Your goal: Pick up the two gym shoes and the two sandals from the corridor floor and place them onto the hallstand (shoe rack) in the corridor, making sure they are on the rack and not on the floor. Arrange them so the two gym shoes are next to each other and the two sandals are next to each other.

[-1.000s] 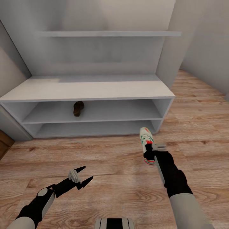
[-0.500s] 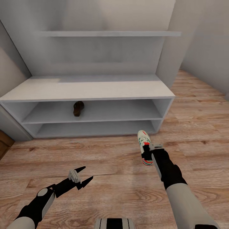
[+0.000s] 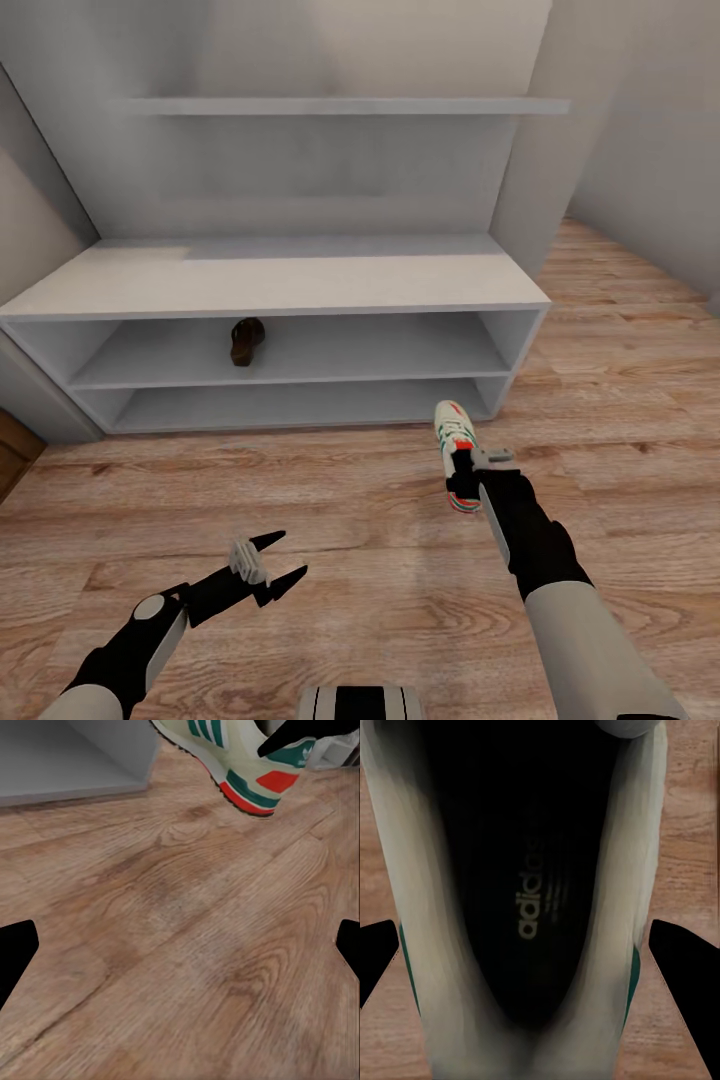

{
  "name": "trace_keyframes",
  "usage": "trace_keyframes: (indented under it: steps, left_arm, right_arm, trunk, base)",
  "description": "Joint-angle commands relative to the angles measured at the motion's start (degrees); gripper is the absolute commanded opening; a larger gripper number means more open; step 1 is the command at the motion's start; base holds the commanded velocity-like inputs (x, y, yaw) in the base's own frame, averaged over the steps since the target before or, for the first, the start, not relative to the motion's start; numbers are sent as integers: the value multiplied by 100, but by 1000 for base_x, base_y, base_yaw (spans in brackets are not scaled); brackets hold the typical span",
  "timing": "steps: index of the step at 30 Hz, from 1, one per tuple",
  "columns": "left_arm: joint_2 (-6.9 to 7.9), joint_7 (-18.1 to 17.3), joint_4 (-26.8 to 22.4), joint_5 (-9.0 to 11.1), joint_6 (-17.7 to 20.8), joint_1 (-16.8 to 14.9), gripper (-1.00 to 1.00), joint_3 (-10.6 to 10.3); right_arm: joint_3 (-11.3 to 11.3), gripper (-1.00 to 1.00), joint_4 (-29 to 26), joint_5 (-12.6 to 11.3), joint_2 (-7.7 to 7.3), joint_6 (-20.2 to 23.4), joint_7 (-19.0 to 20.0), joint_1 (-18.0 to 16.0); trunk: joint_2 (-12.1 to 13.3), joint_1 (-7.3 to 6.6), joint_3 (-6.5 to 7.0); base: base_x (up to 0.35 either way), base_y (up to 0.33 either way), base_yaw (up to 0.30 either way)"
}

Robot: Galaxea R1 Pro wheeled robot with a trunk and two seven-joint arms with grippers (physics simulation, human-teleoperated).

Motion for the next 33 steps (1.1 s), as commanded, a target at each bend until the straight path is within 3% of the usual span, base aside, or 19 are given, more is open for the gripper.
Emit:
trace_keyframes:
  steps: [1, 23, 24, 33]
  left_arm:
    - [-5, -49, 5, 11, -29, 1, 100, -8]
    - [-13, -99, 9, 11, -29, 7, 100, -32]
    - [-13, -99, 9, 11, -29, 7, 100, -32]
    - [-21, -95, 10, 11, -29, 7, 100, -32]
  right_arm:
    - [-9, -100, -25, 34, 8, -8, 9, -2]
    - [0, -100, -66, 25, 16, -715, 7, -2]
    - [0, -100, -66, 25, 18, -1425, 7, -2]
    - [0, -100, -74, 25, 20, -1427, 7, -2]
  trunk:
    - [-2, -1, -4]
    - [-2, -1, -4]
    - [-2, -1, -4]
    - [-2, -1, -4]
  base:
    - [0, 0, 0]
    - [0, 0, 0]
    - [0, 0, 0]
    - [198, 0, 0]
